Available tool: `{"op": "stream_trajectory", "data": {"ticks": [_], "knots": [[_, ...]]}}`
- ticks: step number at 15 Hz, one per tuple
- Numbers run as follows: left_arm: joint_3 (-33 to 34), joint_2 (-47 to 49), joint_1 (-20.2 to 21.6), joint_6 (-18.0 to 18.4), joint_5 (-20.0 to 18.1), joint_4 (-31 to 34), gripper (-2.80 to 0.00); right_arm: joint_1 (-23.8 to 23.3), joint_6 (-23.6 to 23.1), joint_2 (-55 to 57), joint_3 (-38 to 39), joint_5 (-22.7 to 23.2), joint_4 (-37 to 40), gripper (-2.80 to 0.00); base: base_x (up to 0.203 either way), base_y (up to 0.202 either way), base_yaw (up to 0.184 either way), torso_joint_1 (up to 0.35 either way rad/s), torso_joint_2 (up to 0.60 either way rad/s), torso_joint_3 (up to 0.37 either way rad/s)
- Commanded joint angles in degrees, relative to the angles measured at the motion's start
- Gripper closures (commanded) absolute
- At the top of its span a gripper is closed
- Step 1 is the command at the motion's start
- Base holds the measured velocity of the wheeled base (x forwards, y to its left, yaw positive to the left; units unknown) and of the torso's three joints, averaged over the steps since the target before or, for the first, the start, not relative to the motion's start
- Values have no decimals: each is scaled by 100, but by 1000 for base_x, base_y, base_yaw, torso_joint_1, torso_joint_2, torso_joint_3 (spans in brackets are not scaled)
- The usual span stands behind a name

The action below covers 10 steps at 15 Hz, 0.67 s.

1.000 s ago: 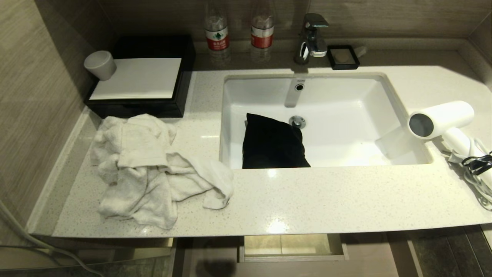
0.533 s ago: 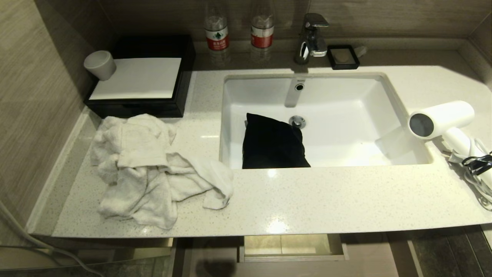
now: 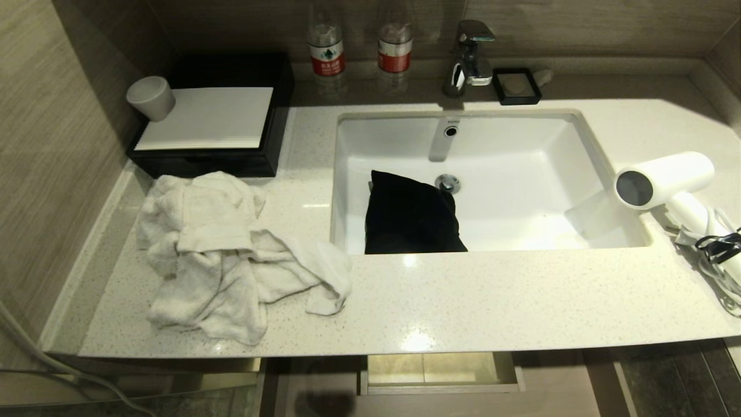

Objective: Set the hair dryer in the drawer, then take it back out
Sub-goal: Pick up the hairdryer

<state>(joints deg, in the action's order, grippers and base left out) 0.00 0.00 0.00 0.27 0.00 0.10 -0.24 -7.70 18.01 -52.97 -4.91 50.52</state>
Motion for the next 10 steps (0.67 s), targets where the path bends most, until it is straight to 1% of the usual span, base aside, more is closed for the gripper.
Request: {"op": "stream_trajectory", "data": {"ticks": [1,3,5,6,7,9,10], "knots": [[9,0,0,0,0,-1,0,-9,-98,907,-357,-320,42,0,0,0,0,0,0,0],[9,0,0,0,0,-1,0,-11,-130,1279,-521,-494,42,0,0,0,0,0,0,0],[9,0,0,0,0,-1,0,-19,-143,1607,-801,-787,155,0,0,0,0,0,0,0],[9,0,0,0,0,-1,0,-20,-144,1611,-805,-795,158,0,0,0,0,0,0,0],[9,0,0,0,0,-1,0,-19,-146,1721,-852,-979,133,0,0,0,0,0,0,0],[0,0,0,0,0,-1,0,-6,-122,2386,-947,-1754,67,0,0,0,0,0,0,0],[9,0,0,0,0,-1,0,-2,-89,2661,-997,-2018,38,0,0,0,0,0,0,0]]}}
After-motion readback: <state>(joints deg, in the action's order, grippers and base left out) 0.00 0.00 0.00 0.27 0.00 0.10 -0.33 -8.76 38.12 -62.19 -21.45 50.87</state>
